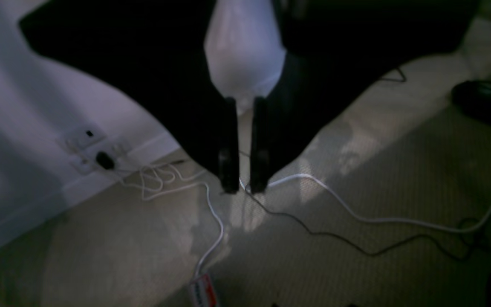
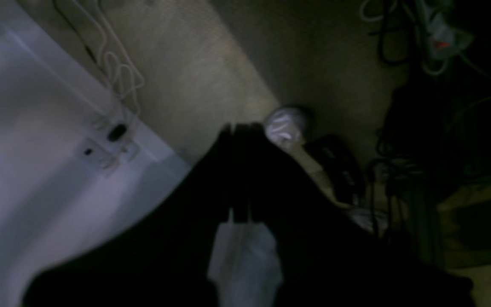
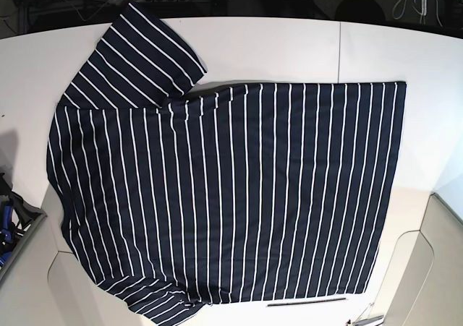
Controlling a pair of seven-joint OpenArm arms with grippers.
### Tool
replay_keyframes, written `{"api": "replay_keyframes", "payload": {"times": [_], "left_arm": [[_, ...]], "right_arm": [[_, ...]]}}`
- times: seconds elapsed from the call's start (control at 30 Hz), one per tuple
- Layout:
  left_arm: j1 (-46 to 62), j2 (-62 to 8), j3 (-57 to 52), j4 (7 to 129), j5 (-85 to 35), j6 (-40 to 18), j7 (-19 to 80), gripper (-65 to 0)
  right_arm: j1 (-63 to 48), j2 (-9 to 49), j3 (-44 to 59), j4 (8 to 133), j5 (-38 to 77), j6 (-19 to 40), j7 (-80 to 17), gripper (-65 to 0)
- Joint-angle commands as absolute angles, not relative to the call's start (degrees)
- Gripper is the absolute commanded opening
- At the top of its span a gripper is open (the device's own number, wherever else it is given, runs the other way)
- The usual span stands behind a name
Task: Fold the T-shirt properly
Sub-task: 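Move both grippers out from rest toward the shirt's shoulder corners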
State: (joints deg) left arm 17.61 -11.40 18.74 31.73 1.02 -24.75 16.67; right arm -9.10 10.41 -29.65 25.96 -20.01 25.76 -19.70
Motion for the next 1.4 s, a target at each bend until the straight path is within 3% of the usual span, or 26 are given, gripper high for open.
{"api": "replay_keyframes", "payload": {"times": [0.0,0.3,0.4,0.83,1.13,1.37], "left_arm": [[18.4,-11.7,18.8,32.6,0.8,-25.3,16.5,-59.2],[19.3,-11.7,18.8,33.0,-0.5,-25.0,17.4,-59.2],[20.1,-11.8,18.7,34.3,-2.2,-21.1,19.3,-59.2],[34.2,-14.3,16.1,57.0,-6.7,-18.7,22.7,-59.1],[45.7,-14.3,-0.9,77.1,-19.3,-31.3,30.6,-59.1],[51.7,-14.3,-12.1,88.7,-28.2,-32.1,35.4,-58.1]], "right_arm": [[-10.0,11.3,-29.6,27.9,-19.9,26.2,-19.7,-65.0],[-16.9,16.1,-29.6,41.3,-14.1,28.6,-19.8,-65.0],[-19.0,17.8,-29.6,44.4,-12.3,28.8,-20.0,-65.0],[-30.9,25.3,-28.0,64.1,-4.4,29.1,-24.7,-65.0],[-40.8,28.1,-18.6,83.4,6.2,33.2,-31.5,-65.0],[-43.5,28.1,-8.4,95.6,16.9,33.9,-37.1,-65.0]]}}
